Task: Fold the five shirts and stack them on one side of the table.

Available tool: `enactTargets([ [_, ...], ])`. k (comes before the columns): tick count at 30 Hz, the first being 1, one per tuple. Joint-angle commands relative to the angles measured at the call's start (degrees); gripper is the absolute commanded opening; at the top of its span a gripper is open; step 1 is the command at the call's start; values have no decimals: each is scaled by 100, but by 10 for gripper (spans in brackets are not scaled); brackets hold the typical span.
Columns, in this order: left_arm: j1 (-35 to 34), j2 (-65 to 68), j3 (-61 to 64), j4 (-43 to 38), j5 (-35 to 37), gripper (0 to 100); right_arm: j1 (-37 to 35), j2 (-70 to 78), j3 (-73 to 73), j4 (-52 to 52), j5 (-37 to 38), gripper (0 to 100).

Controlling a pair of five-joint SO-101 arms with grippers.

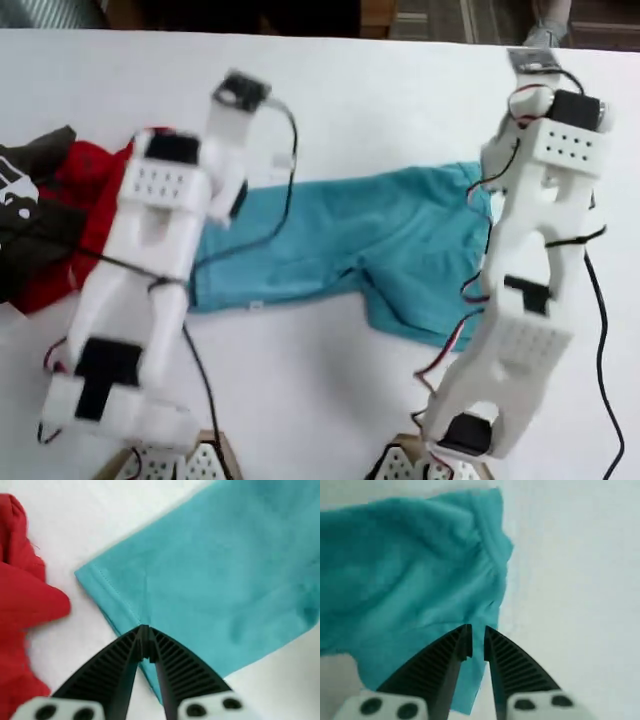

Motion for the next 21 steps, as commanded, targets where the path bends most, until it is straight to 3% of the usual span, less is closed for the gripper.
enactTargets([
  [1, 26, -510, 1508, -1020, -62, 27, -400, -1552, 1732, -277, 167, 44],
  [10, 26, 730, 1534, -1178, -44, 27, -1138, -3468, 6409, -2826, 510, 44],
  [21, -510, 1196, 1569, -844, -88, 27, -2035, -3547, 7877, -3495, 651, 44],
])
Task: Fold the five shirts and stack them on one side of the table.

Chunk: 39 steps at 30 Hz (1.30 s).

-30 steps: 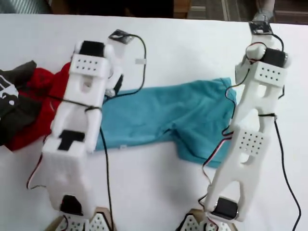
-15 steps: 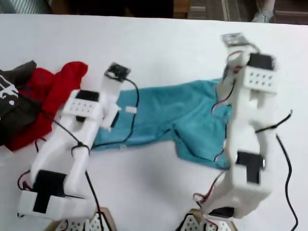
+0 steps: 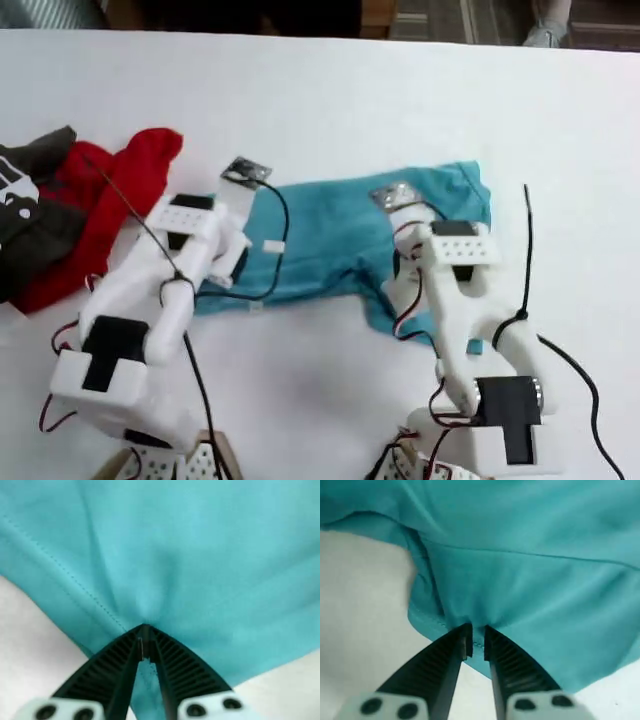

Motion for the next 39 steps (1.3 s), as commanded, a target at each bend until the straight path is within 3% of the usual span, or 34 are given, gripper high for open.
enactTargets([
  [1, -413, 26, 4, 299, -79, 27, -365, -286, 167, -48, 35, 44],
  [8, -545, -18, -40, 352, -343, 27, -444, -347, -53, 48, 35, 45],
  [17, -501, -26, -523, 360, -334, 28, -400, -365, -1301, 1147, 53, 49],
  [20, -501, -26, -629, 404, -308, 30, -409, -655, -1354, 1446, 369, 49],
  [33, -501, -26, -1385, 1231, -105, 30, -382, -2448, 1064, 708, 1574, 116],
  [39, -255, -18, -760, 818, -35, 30, -303, -2527, 1275, 664, 2435, 119],
])
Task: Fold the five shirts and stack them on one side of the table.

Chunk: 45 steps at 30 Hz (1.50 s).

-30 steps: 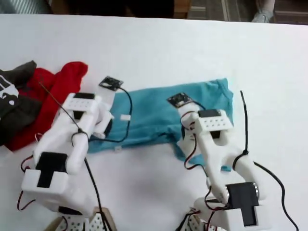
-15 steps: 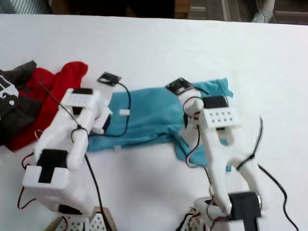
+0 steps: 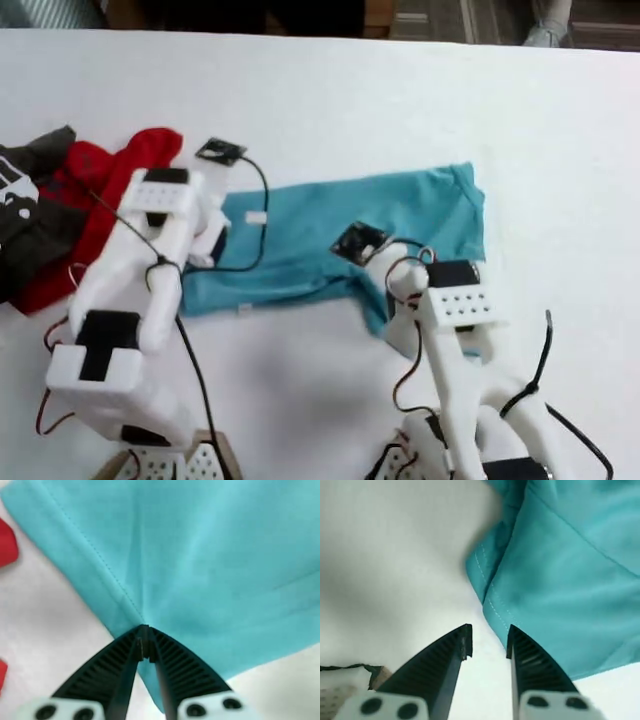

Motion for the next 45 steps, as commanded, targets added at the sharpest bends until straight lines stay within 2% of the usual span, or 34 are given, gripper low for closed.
enactTargets([
  [1, 264, -105, 435, -466, 44, 30, 163, -180, 26, -119, 440, 119],
  [5, 378, -123, 1165, -1275, 53, 30, 479, -180, 44, -356, 809, 120],
  [8, 360, -290, 1235, -1310, 62, 30, 602, -180, 105, -268, 1125, 125],
  [13, 396, -369, 1376, -1424, 53, 30, 602, -215, 378, -207, 1600, 213],
  [30, 378, -360, 1367, -1424, 53, 30, 593, -127, 844, -1191, 1600, 208],
  [40, 369, -360, 1376, -1407, 44, 30, 637, 1068, 853, -1710, 1600, 205],
  [43, 369, -360, 1376, -1398, 44, 30, 637, 1174, 730, -1701, 1600, 169],
  [45, 369, -360, 1385, -1398, 44, 30, 637, 1218, 695, -1710, 1600, 73],
])
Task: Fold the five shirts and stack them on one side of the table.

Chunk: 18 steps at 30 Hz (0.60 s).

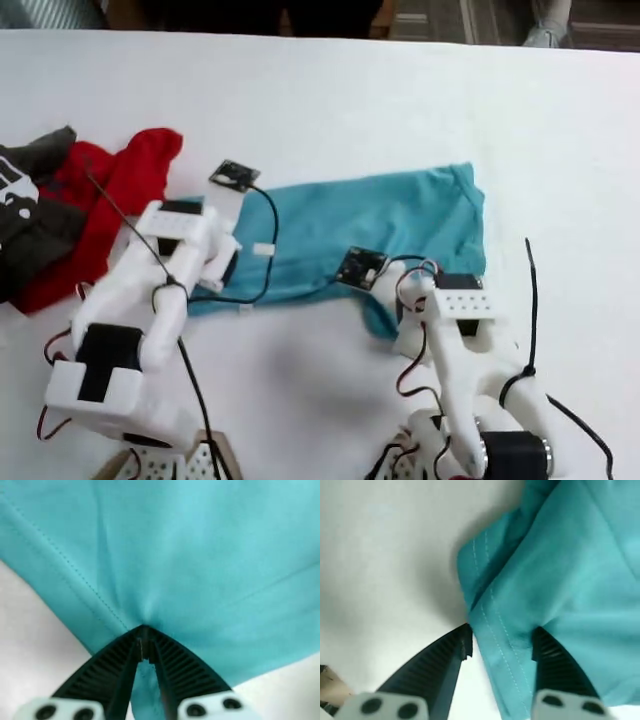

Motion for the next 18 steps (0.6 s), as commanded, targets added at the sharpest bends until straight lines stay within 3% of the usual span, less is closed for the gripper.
enactTargets([
  [1, 53, -35, 40, -114, 26, 30, 66, 198, -26, -75, 53, 17],
  [9, 53, -35, 40, -114, 26, 30, 92, 154, -264, 13, 53, 19],
  [18, 53, -35, 40, -114, 26, 30, 435, 189, -2409, 1604, 246, 19],
])
